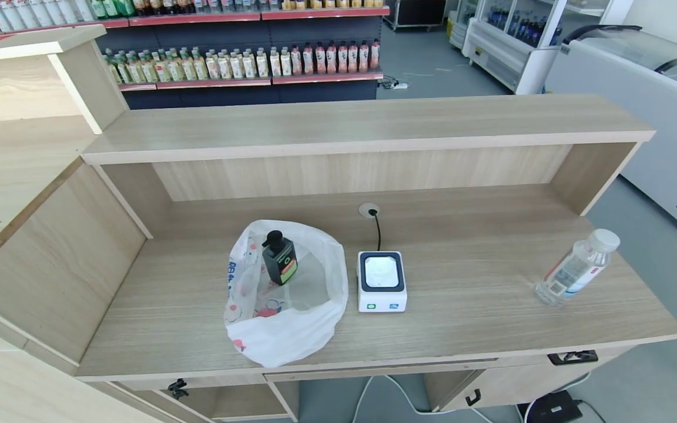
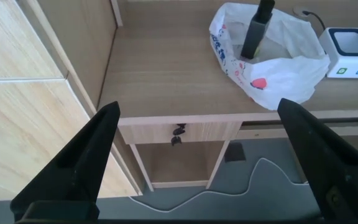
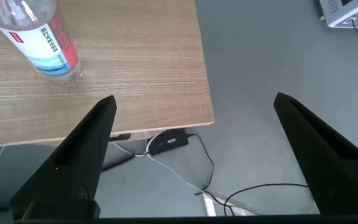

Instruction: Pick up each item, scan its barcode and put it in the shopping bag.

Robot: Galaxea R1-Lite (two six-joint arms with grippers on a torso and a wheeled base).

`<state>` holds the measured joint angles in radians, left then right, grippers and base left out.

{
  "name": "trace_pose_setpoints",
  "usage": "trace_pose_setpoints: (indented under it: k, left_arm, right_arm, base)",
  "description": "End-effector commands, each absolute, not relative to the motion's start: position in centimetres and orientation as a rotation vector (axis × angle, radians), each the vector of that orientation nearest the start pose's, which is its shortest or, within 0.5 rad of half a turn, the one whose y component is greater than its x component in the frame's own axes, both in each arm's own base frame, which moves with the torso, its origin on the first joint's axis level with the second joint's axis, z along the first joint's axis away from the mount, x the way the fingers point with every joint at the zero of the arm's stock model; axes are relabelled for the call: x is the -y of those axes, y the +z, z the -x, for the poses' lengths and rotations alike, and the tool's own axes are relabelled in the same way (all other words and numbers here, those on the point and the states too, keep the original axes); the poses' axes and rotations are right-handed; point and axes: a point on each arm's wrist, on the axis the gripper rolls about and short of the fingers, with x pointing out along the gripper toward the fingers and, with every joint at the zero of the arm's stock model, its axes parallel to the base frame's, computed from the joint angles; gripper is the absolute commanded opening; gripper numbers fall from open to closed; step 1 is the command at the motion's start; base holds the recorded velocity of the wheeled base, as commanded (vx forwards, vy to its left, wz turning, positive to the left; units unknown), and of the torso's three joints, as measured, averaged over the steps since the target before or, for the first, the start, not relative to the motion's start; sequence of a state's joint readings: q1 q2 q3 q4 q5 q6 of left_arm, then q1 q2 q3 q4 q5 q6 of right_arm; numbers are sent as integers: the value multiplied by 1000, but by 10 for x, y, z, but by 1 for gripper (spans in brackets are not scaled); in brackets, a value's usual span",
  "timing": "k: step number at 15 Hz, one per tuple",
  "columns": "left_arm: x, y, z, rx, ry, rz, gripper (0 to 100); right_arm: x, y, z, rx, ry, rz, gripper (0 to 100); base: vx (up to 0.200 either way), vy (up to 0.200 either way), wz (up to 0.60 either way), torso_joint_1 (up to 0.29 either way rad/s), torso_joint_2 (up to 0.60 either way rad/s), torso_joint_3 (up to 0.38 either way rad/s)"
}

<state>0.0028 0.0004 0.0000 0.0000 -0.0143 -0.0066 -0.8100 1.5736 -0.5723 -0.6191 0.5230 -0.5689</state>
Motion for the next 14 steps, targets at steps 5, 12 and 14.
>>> trace_pose_setpoints:
  k: [5,12,14]
  left_arm:
    - [0,75,23,0,-11,6,100]
    - [0,75,23,0,-11,8,100]
    - [0,75,23,0,-11,8,100]
  right_arm:
    - [206,122,-188,-368,-80,296,100]
    - [213,95,-218,-307,135,383,100]
    - [207,92,-231,-287,197,385,100]
  base:
    - [0,0,0,0,0,0]
    - [0,0,0,0,0,0]
    - [0,0,0,0,0,0]
